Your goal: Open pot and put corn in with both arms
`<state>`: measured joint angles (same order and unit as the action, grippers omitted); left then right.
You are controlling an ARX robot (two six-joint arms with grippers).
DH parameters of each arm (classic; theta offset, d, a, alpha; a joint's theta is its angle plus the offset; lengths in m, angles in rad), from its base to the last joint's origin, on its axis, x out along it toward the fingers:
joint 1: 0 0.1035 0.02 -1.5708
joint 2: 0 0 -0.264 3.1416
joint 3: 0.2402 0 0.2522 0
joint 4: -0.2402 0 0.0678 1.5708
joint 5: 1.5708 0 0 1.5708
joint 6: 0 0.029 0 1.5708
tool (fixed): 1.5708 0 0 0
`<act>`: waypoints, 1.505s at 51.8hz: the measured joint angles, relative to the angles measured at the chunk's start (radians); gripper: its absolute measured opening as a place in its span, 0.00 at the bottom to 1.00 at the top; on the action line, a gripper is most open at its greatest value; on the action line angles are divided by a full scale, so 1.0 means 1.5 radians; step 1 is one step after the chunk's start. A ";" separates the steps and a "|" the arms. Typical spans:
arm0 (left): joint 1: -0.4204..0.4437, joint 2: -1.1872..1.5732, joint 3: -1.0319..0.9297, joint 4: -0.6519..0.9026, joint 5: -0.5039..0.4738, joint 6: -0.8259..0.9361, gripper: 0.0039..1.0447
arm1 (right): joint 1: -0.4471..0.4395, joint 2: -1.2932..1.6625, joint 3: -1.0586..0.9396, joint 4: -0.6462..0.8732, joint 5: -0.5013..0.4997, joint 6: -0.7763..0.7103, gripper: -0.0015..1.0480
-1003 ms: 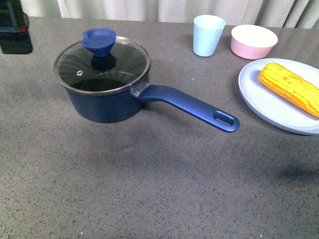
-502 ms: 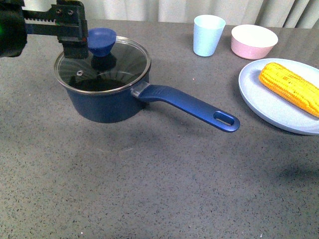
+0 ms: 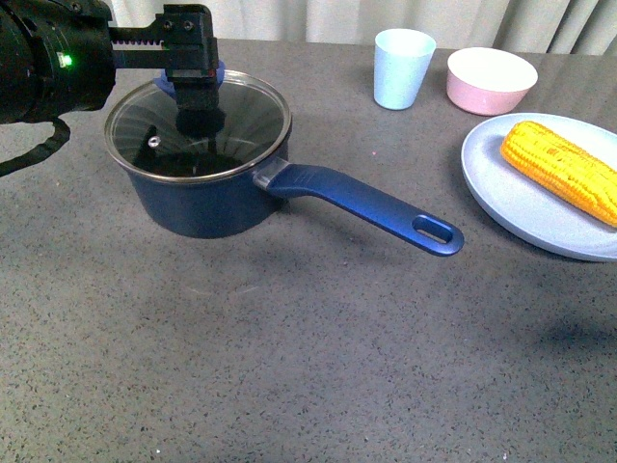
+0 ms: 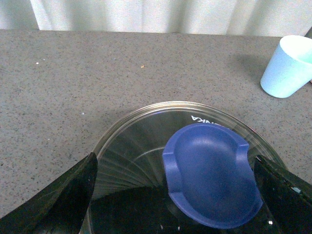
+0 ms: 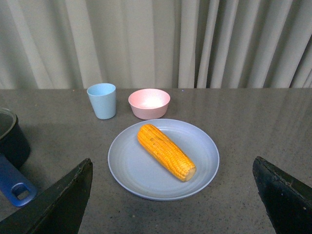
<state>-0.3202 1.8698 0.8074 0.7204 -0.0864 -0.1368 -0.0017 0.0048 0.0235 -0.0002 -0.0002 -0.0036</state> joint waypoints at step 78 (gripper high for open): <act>-0.031 0.100 0.077 0.009 -0.013 0.003 0.54 | 0.000 0.000 0.000 0.000 0.000 0.000 0.91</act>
<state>-0.3664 2.0197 0.9234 0.7341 -0.1055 -0.1322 -0.0013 0.0048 0.0235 -0.0002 -0.0002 -0.0036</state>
